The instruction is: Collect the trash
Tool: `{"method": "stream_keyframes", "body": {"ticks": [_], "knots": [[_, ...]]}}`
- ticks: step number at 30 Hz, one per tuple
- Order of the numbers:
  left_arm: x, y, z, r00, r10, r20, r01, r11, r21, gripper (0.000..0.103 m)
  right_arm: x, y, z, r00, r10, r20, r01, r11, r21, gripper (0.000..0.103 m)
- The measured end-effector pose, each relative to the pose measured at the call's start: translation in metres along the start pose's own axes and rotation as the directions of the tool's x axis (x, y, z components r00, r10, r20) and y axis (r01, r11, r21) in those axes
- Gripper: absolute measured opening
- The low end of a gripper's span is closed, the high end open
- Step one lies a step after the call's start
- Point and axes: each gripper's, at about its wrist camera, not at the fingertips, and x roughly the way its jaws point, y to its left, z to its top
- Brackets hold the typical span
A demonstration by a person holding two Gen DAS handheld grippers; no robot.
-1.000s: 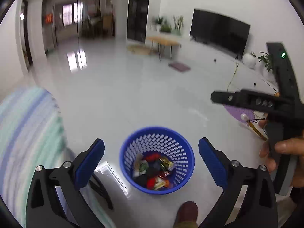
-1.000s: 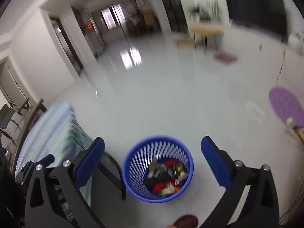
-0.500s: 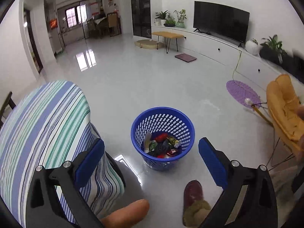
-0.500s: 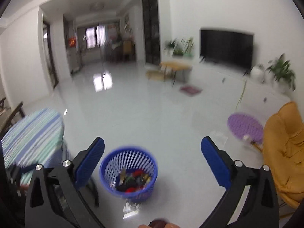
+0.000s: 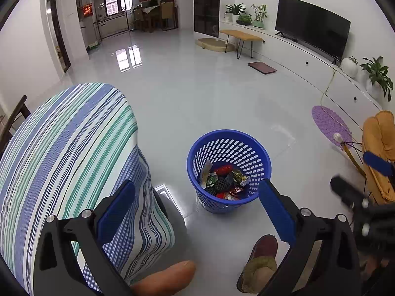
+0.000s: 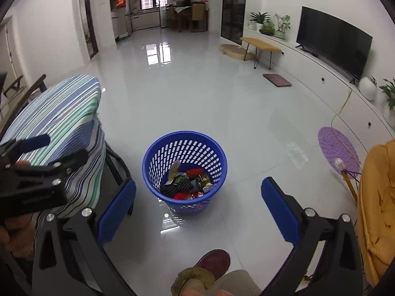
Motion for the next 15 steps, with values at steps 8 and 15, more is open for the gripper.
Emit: {"method": "stream_keyframes", "body": {"ticks": [8, 15], "knots": [[0.006, 0.003, 0.001, 1.0, 0.019, -0.012, -0.019, 1.0, -0.007, 0.098, -0.005, 0.003, -0.002, 0.999, -0.04, -0.011, 0.04, 0.999, 0.02, 0.098], [0.012, 0.0, -0.001, 0.999, 0.028, -0.03, -0.028, 1.0, -0.002, 0.098, -0.002, 0.0, -0.002, 0.998, -0.054, -0.015, 0.055, 0.998, 0.035, 0.098]]}}
